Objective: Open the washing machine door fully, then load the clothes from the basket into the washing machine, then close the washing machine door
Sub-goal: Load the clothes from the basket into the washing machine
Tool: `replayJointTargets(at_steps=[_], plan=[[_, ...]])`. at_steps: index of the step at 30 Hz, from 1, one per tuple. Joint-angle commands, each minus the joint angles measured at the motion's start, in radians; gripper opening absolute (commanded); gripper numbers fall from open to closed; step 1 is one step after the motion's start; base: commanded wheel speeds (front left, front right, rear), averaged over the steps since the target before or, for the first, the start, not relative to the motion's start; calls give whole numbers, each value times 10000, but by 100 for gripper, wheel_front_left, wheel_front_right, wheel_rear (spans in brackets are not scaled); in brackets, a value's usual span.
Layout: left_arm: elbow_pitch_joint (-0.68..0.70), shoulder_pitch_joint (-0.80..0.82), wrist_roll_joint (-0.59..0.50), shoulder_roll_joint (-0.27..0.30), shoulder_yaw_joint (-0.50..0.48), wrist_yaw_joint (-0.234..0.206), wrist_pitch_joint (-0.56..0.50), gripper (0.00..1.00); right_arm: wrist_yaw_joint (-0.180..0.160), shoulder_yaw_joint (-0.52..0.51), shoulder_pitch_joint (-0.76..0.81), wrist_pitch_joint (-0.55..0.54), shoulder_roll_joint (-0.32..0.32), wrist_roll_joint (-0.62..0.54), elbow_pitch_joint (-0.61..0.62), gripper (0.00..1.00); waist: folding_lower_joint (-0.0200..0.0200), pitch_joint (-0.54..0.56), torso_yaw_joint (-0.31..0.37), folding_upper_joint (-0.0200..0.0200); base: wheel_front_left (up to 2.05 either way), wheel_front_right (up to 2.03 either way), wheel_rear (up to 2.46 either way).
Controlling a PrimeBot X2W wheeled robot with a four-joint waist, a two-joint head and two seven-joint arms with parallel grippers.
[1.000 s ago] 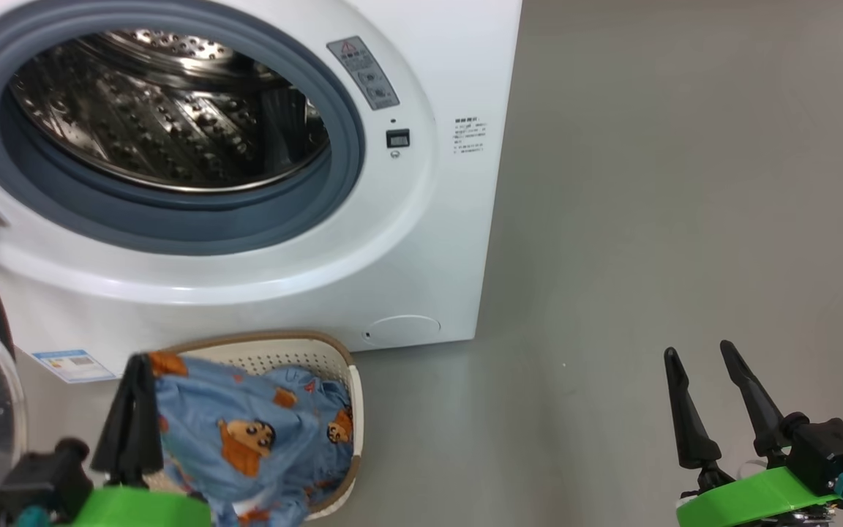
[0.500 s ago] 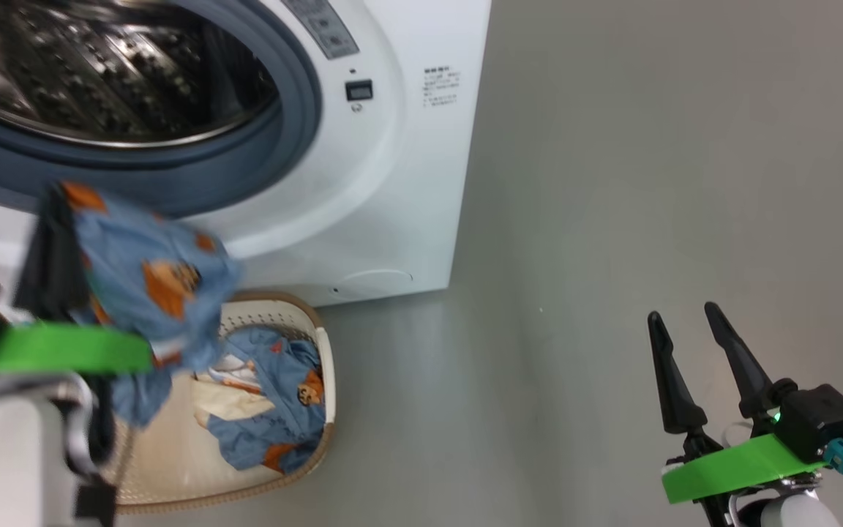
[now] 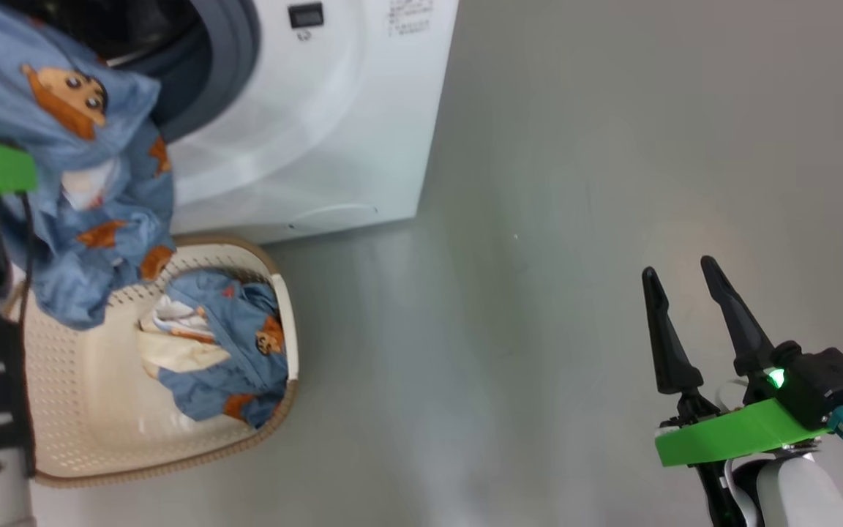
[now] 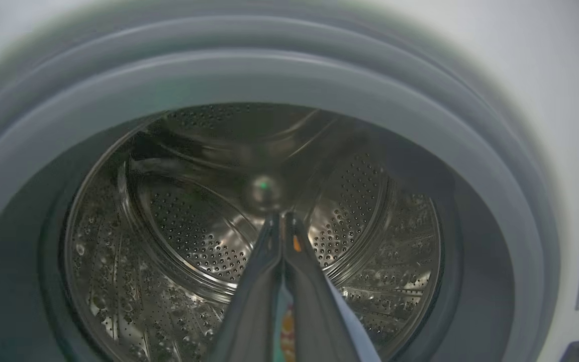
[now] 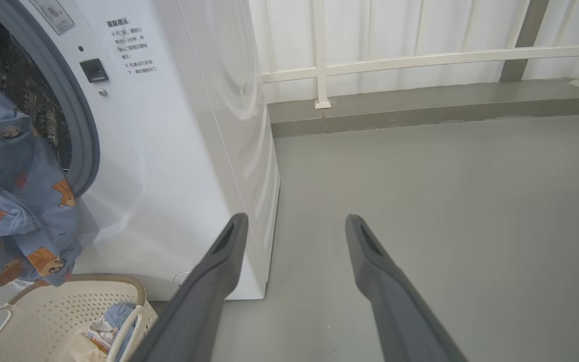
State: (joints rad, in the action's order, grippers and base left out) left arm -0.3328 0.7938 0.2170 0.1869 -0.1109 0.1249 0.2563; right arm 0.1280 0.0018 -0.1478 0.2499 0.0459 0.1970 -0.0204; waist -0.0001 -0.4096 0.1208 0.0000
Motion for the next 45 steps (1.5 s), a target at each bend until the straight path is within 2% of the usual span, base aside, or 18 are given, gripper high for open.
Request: replayJointTargets(at_steps=[1,13,20,32,37,45], plan=[[76,394,-48,492,-279,48,55,0,27,310,-164,118,43,137,294,100,1,-739,315,0,0,0,0],[-1485,2153,-290,1088,-605,50,55,0,27,468,-640,118,43,493,428,100,1,-2405,618,0,0,0,0],[-2760,3050,-290,1412,-40,55,-19,0,27,636,-857,118,43,665,395,100,1,-2948,710,0,0,0,0],[-4541,5310,37,2121,1122,56,-1185,0,27,918,-939,118,43,989,333,100,1,-3661,928,0,0,0,0],[-4811,5900,-69,2228,1374,57,-1006,0,27,1012,-889,118,43,1082,332,100,1,-3836,1018,0,0,0,0],[-4715,6646,-547,2293,1834,-17,-66,0,27,1238,-824,118,43,1237,351,100,1,-4101,1253,0,0,0,0]])
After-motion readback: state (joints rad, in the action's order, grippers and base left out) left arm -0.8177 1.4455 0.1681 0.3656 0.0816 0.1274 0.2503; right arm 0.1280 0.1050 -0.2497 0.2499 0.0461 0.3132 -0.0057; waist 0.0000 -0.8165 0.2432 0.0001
